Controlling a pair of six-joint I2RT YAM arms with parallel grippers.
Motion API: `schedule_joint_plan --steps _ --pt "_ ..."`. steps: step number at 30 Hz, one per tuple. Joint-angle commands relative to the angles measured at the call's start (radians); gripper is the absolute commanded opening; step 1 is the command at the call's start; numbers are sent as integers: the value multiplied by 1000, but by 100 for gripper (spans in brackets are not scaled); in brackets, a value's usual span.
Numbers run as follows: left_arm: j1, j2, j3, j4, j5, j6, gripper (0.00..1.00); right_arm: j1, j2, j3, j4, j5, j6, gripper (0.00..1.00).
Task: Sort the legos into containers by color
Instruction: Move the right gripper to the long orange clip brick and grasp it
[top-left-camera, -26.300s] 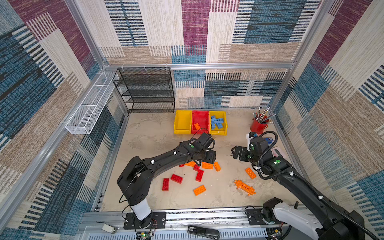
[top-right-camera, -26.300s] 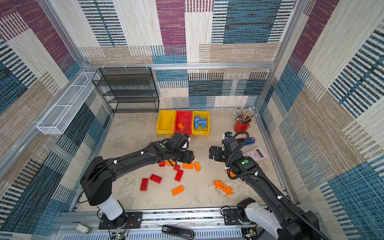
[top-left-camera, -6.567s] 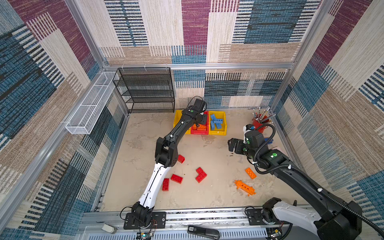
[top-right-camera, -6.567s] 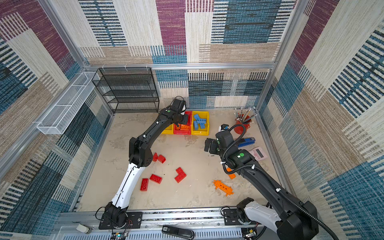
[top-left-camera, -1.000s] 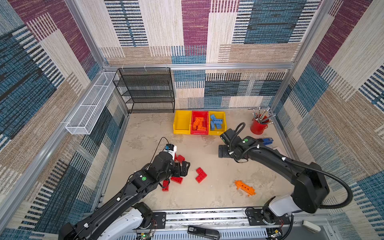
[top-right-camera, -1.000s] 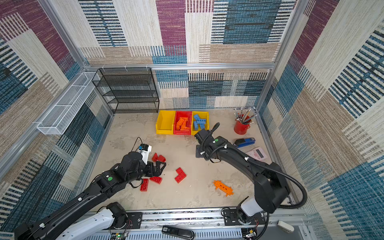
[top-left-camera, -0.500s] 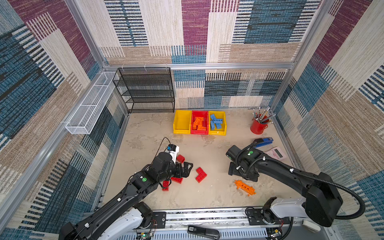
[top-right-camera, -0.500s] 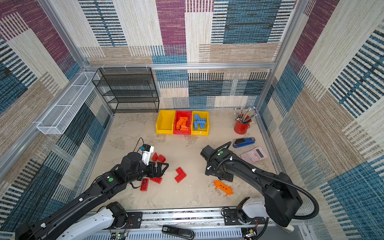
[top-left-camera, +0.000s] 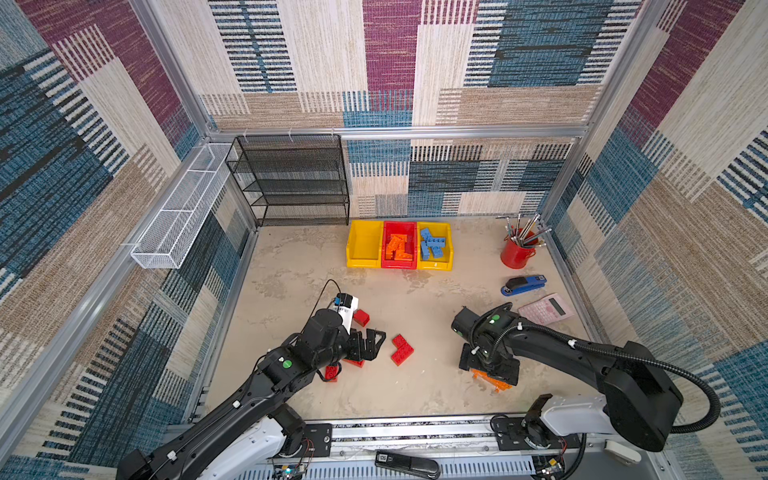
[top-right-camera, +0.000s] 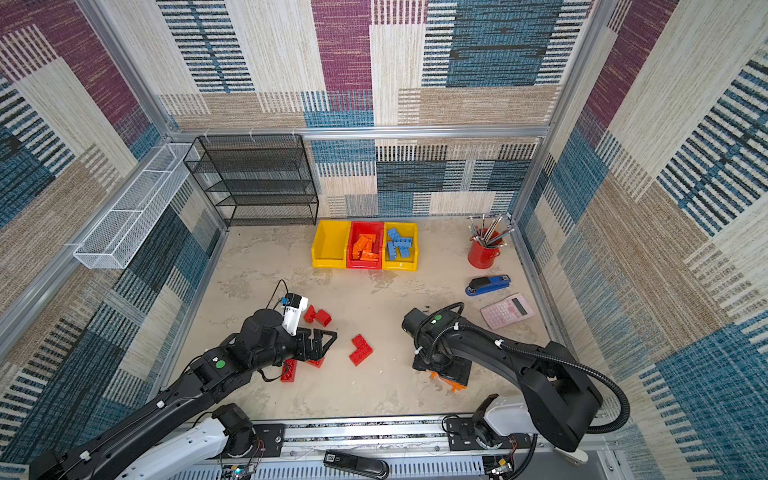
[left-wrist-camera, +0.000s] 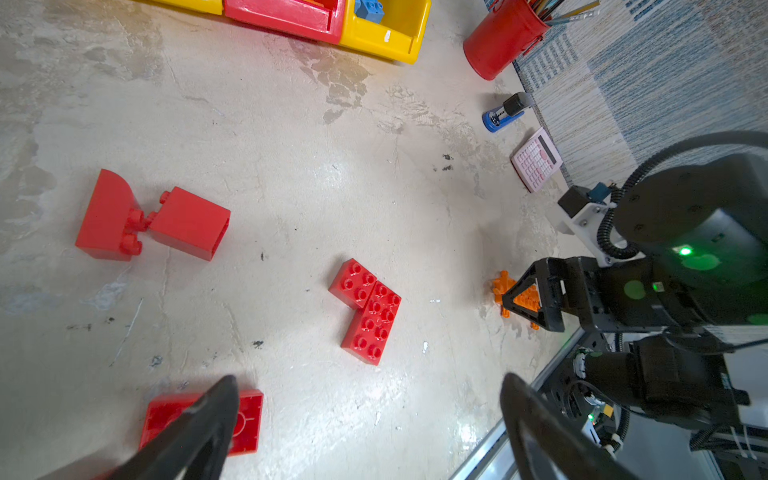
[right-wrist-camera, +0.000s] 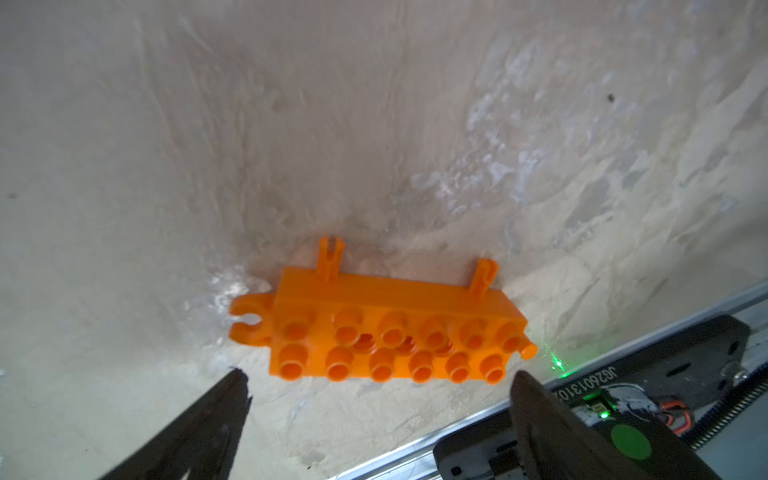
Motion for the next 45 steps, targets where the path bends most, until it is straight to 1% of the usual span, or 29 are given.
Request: schedule_joint_plan --steps 1,4,8,15,20,22,26,29,32,35,37,42,45 --pt "-1 -5 -7 33 32 -6 99 1 -26 -42 107 -53 34 99" --pt "-2 -16 -11 28 37 -10 99 1 -44 -48 146 -47 32 99" --pt "-2 -22 -14 30 32 -11 99 0 -31 -42 268 -71 -17 99" --pt "-2 -30 -10 9 7 -10 99 0 139 87 355 -71 -125 99" --pt "-2 -41 -9 -9 -23 -9 99 -1 245 201 395 -42 -201 99" --pt "-1 -42 -7 -12 -30 -8 99 -2 290 271 400 -31 -238 99" --pt "-1 -37 7 -23 -42 -6 99 -2 394 461 376 -24 -318 99" --pt "-2 -40 15 -38 -55 -4 99 -2 446 572 321 6 -360 99" --pt "-2 -53 18 -58 -69 -5 99 -10 444 603 264 62 -398 99" --pt "-1 -65 16 -67 -83 -9 99 -45 417 564 245 76 -428 99" --pt "-2 -67 18 -71 -84 -8 99 -50 402 539 267 79 -482 99" --pt "-1 -58 21 -72 -80 -10 99 -49 394 517 327 20 -757 99" --pt "-1 -58 20 -72 -81 -16 99 -49 394 513 334 -4 -861 99"
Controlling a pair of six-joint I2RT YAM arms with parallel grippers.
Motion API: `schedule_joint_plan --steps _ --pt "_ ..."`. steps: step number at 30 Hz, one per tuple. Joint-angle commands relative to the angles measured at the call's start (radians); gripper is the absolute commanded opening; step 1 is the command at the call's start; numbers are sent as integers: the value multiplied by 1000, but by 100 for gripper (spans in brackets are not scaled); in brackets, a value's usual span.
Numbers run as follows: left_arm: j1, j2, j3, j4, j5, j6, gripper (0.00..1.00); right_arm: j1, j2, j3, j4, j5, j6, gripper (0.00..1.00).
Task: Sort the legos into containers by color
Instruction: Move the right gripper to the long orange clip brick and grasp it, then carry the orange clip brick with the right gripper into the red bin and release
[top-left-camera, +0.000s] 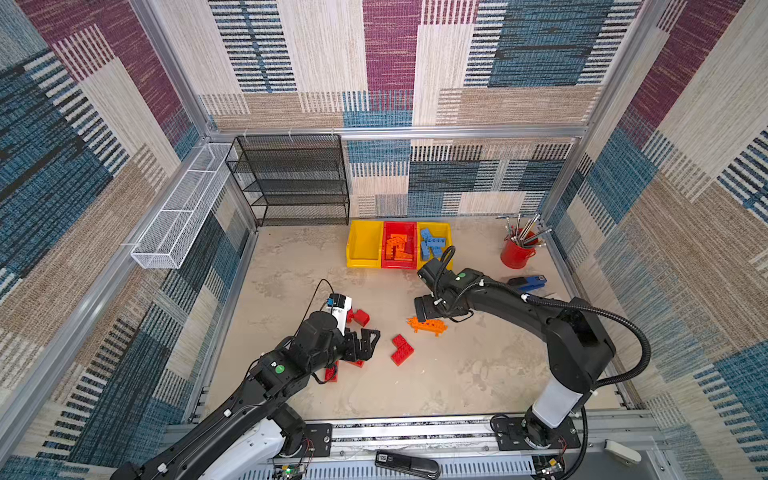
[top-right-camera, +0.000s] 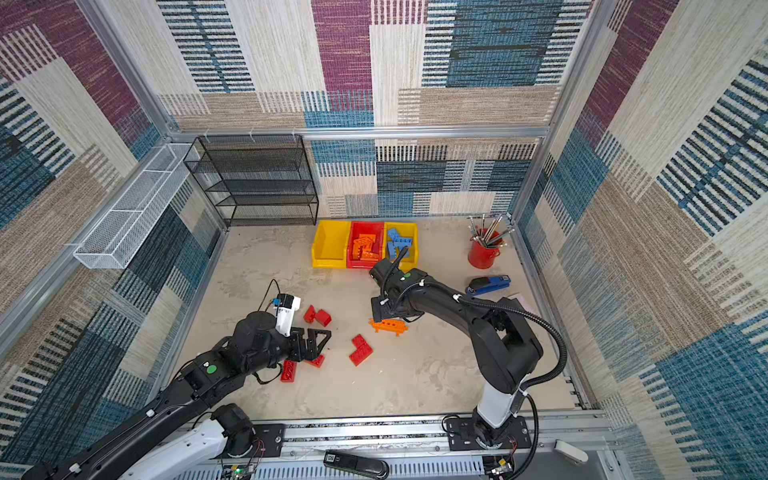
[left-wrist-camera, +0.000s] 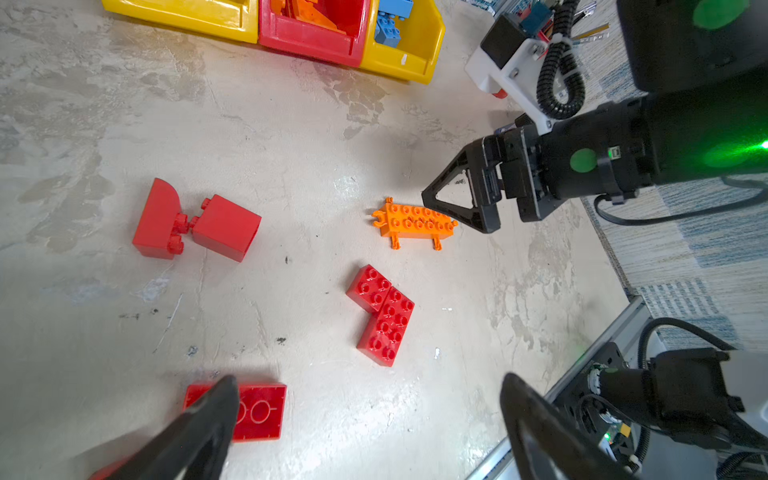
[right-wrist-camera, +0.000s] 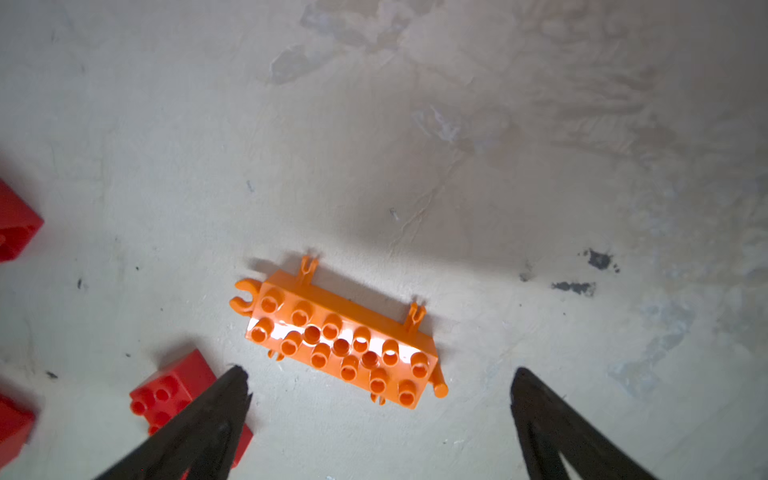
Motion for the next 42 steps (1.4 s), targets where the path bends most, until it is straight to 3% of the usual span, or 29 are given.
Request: schedule_joint_plan --steps 1,10,20,27,33,39,42 --pt "0 -2 6 -9 -15 -17 99 2 -5 -4 30 -49 -198 99" --pt "0 4 17 -8 -16 -17 99 3 33 -16 46 -78 -362 97" --pt "0 12 26 -12 -14 -16 99 19 105 -18 85 -84 -446 84" --pt "0 -5 19 -18 -28 -19 99 19 101 -51 105 -118 -461 60" --pt "0 -8 19 -23 -32 -17 99 19 114 -66 108 -123 -454 59" --pt "0 -25 19 -37 -46 -15 99 18 124 -61 106 -127 -442 37" --pt "0 -31 24 -46 -55 -12 99 19 119 -51 104 -124 -426 33"
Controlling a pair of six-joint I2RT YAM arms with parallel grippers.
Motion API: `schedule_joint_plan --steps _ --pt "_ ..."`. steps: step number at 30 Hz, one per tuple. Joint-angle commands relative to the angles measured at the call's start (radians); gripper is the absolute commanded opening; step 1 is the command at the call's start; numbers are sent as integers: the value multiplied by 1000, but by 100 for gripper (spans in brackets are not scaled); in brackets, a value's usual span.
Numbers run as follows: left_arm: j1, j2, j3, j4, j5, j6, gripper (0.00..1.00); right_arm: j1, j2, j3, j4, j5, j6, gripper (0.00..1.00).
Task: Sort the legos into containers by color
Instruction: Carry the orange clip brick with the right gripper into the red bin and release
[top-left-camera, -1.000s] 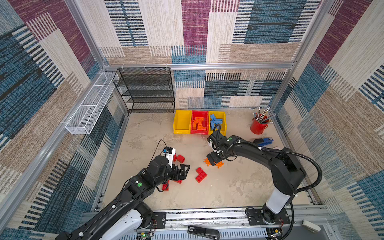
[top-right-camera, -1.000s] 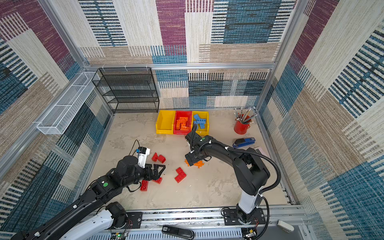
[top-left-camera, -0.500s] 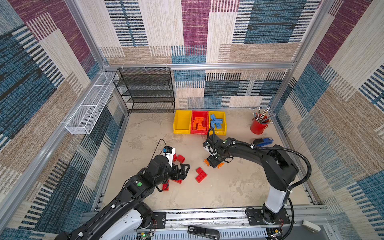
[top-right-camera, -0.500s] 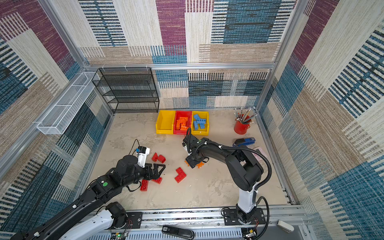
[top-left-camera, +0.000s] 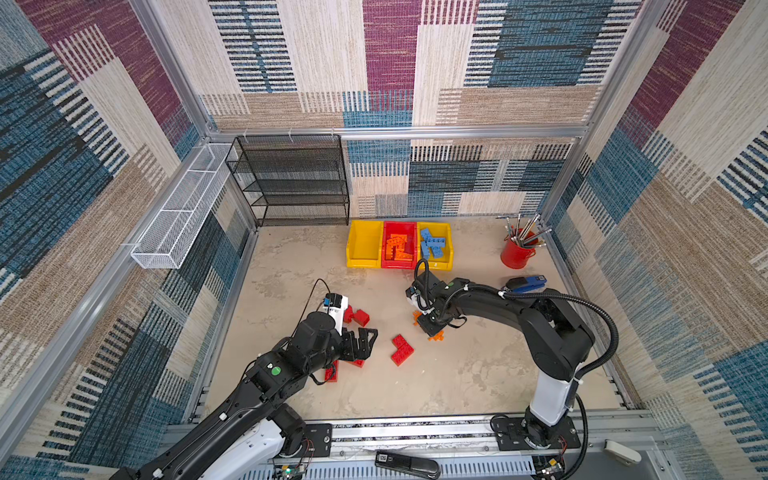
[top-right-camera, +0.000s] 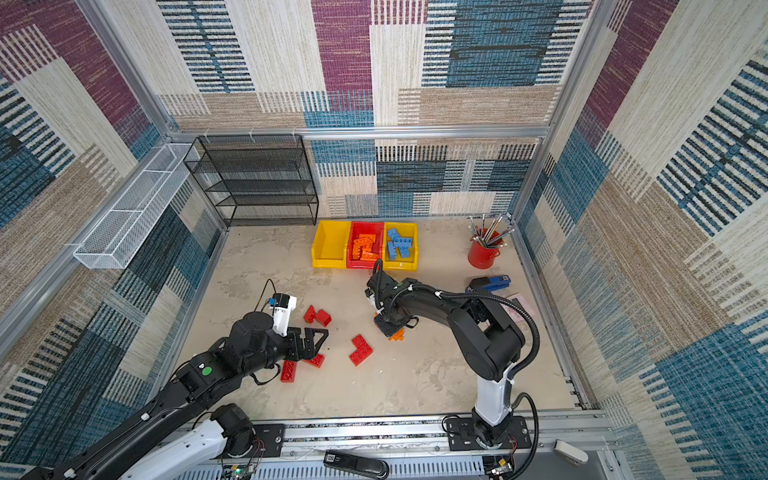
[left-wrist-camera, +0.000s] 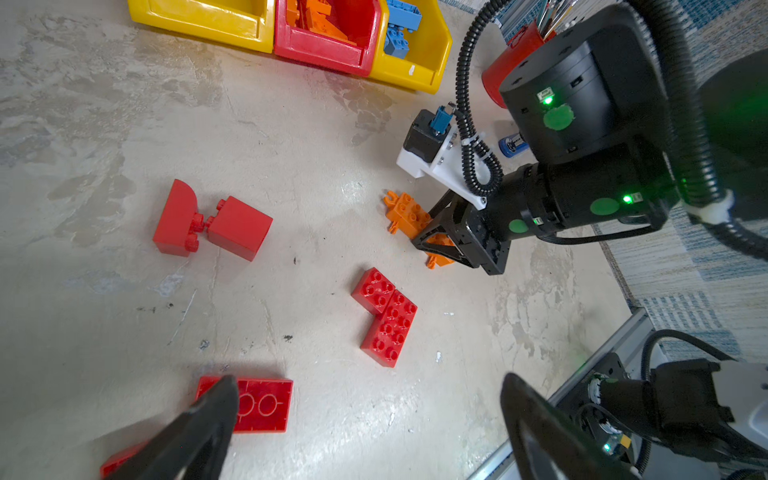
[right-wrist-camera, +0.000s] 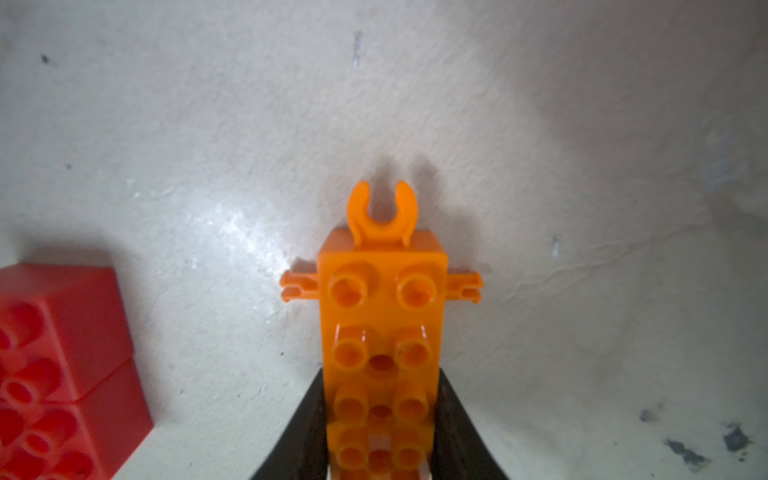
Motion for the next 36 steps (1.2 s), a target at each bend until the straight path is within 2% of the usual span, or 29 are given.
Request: schedule_joint_plan --steps 1,6,12,17,26,28,30,34,36 --pt "0 -6 11 -12 -27 6 99 0 -3 15 13 -10 26 31" --pt "0 -3 26 -27 -47 13 99 -2 -17 66 13 -20 57 24" --pt "0 17 58 -49 -74 14 99 -8 2 271 -6 20 79 25" --pt "4 57 91 -64 -102 17 99 -59 164 615 -40 70 104 27" --pt "20 144 153 -96 -145 7 99 -154 626 1335 -189 41 179 28" --pt "26 152 161 -100 -151 8 99 -174 697 1428 -210 27 196 29" --pt "34 160 170 -110 -156 8 99 -188 725 1433 -189 0 191 29" --pt "50 179 184 -120 -165 13 99 -190 696 1302 -55 0 159 30" --pt "60 192 193 -124 -164 16 99 -195 701 1296 -33 1 160 36"
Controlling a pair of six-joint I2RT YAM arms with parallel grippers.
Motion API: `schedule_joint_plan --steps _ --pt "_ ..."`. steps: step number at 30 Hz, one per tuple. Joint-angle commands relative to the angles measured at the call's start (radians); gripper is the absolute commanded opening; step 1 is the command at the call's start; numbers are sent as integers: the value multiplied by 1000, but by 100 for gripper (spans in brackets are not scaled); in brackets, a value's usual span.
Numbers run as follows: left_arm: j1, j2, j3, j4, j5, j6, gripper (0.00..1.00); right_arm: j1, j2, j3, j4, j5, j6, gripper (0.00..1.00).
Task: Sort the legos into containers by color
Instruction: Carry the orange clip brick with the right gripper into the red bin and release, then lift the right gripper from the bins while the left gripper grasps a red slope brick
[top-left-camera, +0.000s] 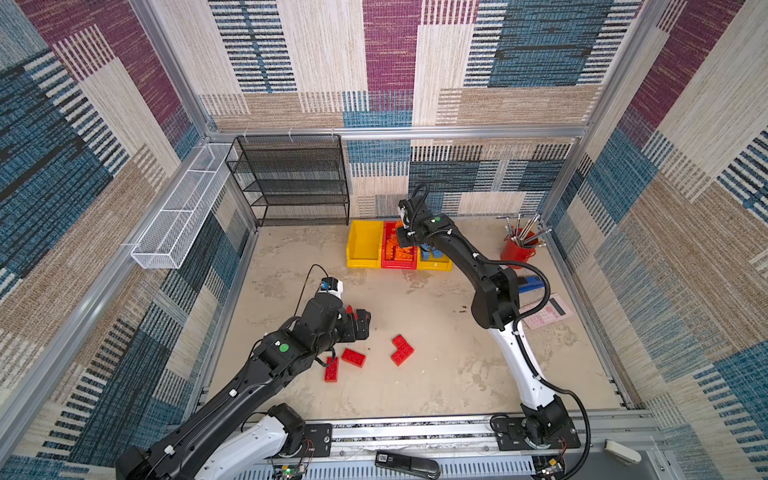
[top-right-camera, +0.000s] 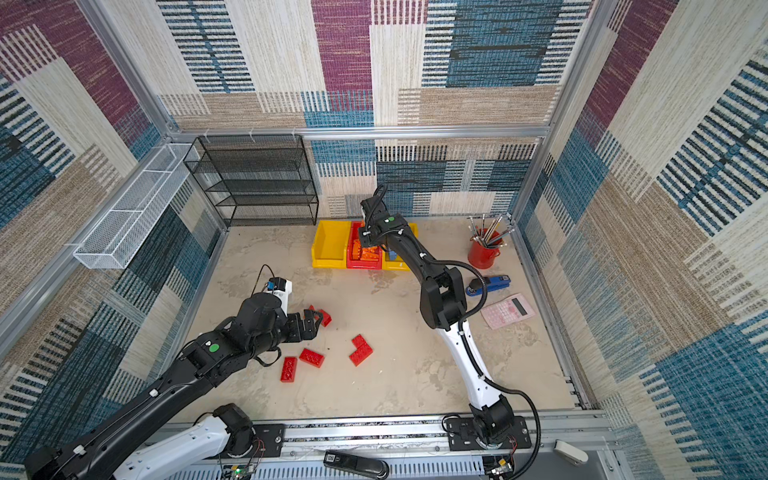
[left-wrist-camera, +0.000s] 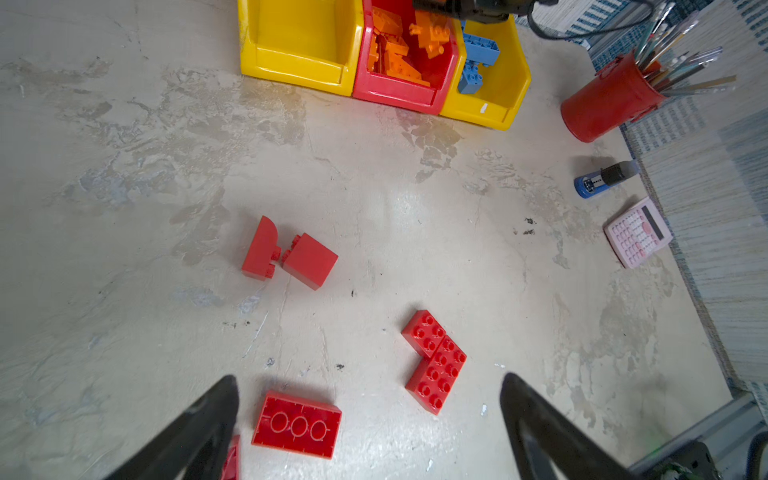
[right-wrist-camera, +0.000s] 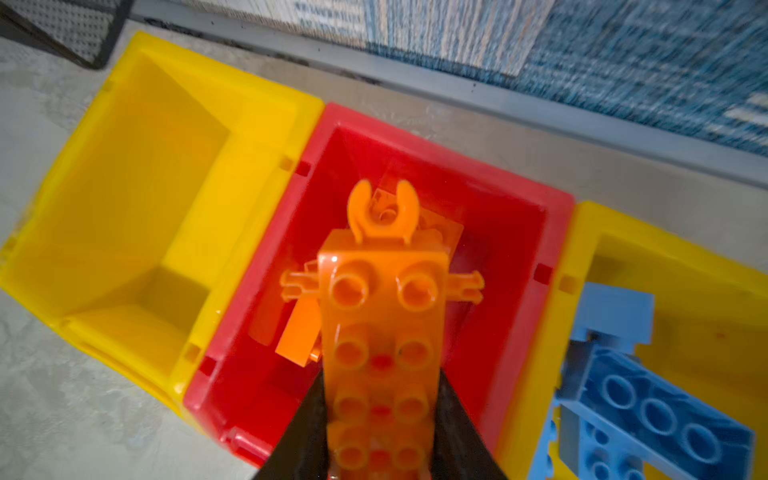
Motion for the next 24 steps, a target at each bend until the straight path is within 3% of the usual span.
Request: schedule_joint_plan --steps 1,4,9,12,15,24 --pt "11 17 22 -19 -14 13 99 -1 -3 0 83 -18 -10 41" --pt "21 38 32 -13 -11 20 99 -3 13 33 80 -26 -24 69" --pt "39 88 51 -7 -12 34 99 -3 -44 35 82 -55 -34 93" --pt "46 114 58 -10 -15 42 99 -1 -121 -5 69 -103 -33 100" --pt "47 136 56 -13 -30 49 99 6 -240 -123 52 -124 -22 99" --pt "85 223 31 -5 -63 33 98 32 -857 -982 322 -153 75 99"
